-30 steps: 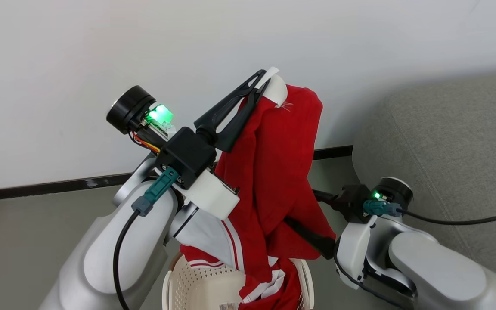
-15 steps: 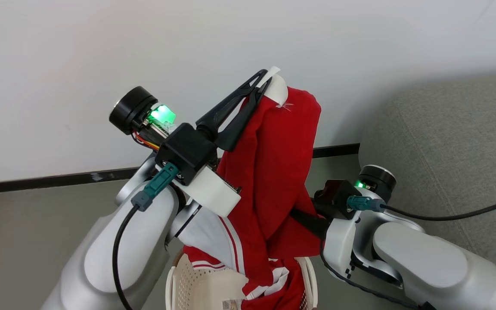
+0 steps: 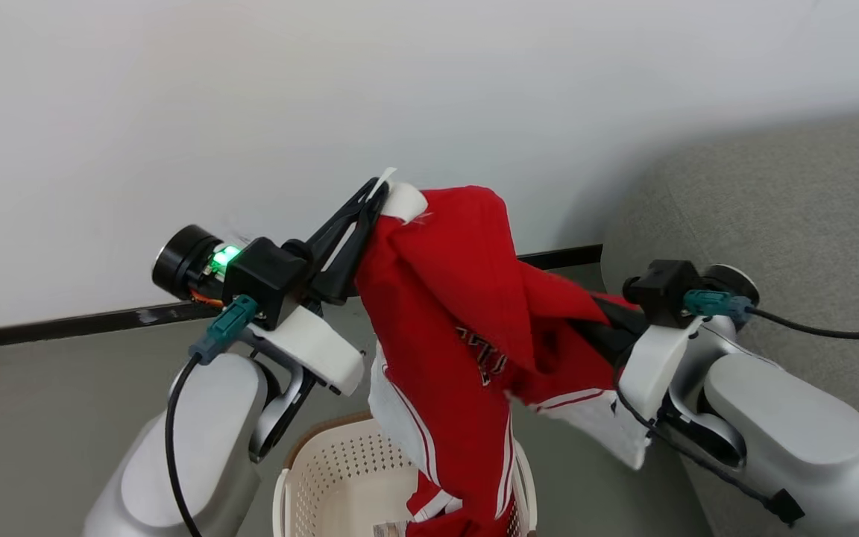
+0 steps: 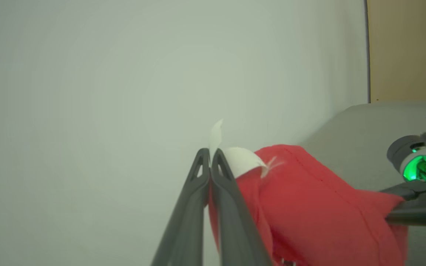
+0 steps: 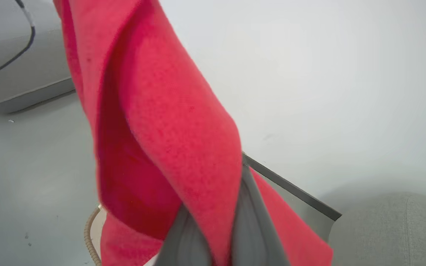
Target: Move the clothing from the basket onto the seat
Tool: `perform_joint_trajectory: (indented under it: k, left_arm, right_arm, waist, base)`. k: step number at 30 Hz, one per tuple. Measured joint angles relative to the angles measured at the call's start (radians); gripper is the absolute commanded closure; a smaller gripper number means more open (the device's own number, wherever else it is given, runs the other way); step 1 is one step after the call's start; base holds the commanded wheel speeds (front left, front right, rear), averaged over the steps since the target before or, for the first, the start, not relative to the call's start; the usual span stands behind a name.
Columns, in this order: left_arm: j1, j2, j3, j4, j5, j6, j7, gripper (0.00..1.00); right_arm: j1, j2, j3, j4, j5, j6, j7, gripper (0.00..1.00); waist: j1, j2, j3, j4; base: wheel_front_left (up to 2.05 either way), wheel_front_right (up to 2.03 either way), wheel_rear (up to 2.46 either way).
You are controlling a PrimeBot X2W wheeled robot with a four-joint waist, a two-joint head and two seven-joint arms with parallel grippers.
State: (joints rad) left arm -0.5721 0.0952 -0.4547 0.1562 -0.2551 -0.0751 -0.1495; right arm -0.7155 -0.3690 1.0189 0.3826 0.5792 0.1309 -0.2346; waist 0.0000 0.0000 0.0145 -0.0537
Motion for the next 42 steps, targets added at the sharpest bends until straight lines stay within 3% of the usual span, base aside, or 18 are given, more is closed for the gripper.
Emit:
perform_joint_trajectory:
  k: [4,5,6,7,21,31,42]
  left_arm:
    - [0.047,0.008,0.014,0.043,-0.020,0.004,0.009,1.00]
    - [0.059,0.008,0.017,0.052,-0.026,0.004,0.009,0.68]
    - [0.070,0.008,0.022,0.060,-0.031,0.004,0.009,0.53]
    - [0.079,0.008,0.025,0.068,-0.042,0.004,0.009,0.02]
    - [0.153,-0.001,0.047,0.087,-0.111,0.003,-0.021,0.00]
    - [0.192,-0.017,-0.007,0.077,-0.116,-0.009,-0.044,0.00]
    - [0.217,-0.032,-0.081,0.077,-0.128,-0.029,-0.048,0.00]
  right_arm:
    - [0.023,-0.017,-0.060,0.008,0.028,0.000,-0.005,1.00]
    - [0.027,-0.022,-0.074,0.008,0.028,0.000,-0.006,1.00]
    - [0.031,-0.025,-0.087,0.007,0.028,0.000,-0.006,1.00]
    - [0.035,-0.028,-0.101,0.007,0.028,0.000,-0.007,1.00]
    - [0.071,-0.092,-0.317,-0.004,0.046,0.000,-0.013,1.00]
    - [0.165,-0.148,-0.556,-0.045,0.035,0.000,-0.013,1.00]
    - [0.303,-0.162,-0.709,-0.092,-0.018,0.000,-0.014,1.00]
  waist:
    - [0.0000,0.0000,-0.004,-0.016]
    - [0.0000,0.0000,-0.005,-0.020]
    - [0.0000,0.0000,-0.006,-0.024]
    - [0.0000,0.0000,-0.007,-0.029]
    - [0.0000,0.0000,-0.029,-0.078]
    - [0.0000,0.0000,-0.039,-0.127]
    - [0.0000,0.0000,-0.038,-0.198]
  base:
    - [0.00,0.00,0.00]
    - [0.00,0.00,0.00]
    - [0.00,0.00,0.00]
    - [0.00,0.00,0.00]
    - [0.00,0.00,0.00]
    - [0.00,0.00,0.00]
    - [0.00,0.00,0.00]
